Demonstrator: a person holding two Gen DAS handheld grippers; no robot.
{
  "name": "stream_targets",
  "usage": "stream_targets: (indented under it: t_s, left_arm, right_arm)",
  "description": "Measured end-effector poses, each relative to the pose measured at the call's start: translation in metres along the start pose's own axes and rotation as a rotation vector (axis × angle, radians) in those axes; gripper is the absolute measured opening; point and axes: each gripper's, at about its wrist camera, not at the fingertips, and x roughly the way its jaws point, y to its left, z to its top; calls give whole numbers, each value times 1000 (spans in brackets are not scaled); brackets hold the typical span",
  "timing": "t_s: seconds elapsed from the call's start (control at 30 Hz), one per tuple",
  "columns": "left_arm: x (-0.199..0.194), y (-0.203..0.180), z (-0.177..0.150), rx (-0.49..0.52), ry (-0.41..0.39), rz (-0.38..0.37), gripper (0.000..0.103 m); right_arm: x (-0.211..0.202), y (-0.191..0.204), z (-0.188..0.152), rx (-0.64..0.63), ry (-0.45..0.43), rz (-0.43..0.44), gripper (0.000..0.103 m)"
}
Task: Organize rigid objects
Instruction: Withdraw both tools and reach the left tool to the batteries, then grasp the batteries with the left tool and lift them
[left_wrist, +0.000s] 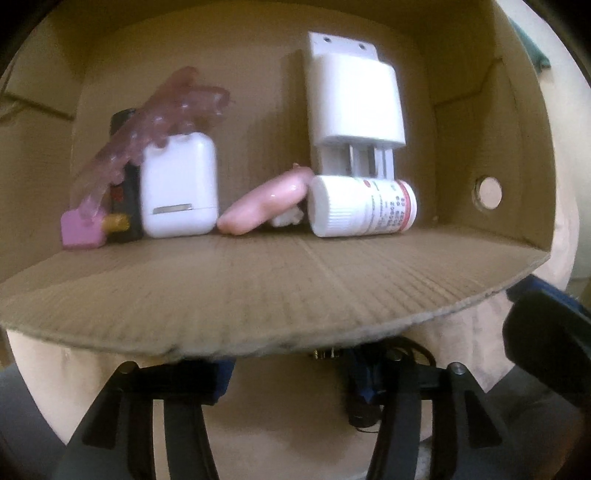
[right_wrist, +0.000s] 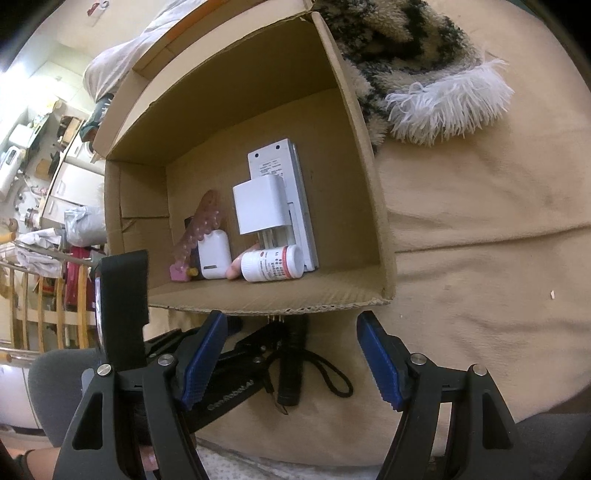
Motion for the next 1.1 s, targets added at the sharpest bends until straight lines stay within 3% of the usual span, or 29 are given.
stream_targets:
  t_s: [0.1, 0.2, 0.23, 0.6, 0.77, 0.83, 0.9, 1.1]
  left_arm:
    - [6, -5, 3, 31, -7, 74, 22]
    - [4, 1, 3, 12, -8, 33, 17]
    - [4, 4, 2, 9, -8, 26, 9]
    - [-23, 56, -13, -150, -16, -105, 9]
    - [-44, 131, 0, -190, -42, -180, 9]
    - [-48, 136, 0, -201, -51, -218, 9]
    - [-47, 140, 2, -187, -54, -201, 9]
    - [7, 123, -17, -191, 41, -185, 9]
  right_arm:
    - [1, -1, 0, 1, 5, -6, 76]
    - [2, -3, 0, 5, 5, -13, 76]
    - [2, -4, 0, 8, 6, -14, 76]
    - [10, -2, -1, 0, 33, -26, 76]
    - [16, -1, -3, -2, 51, -33, 76]
    - [17, -3, -4, 3, 57, -31, 76]
    - [18, -4, -5, 3, 59, -37, 76]
    - [22, 2, -7, -21, 70, -52, 76]
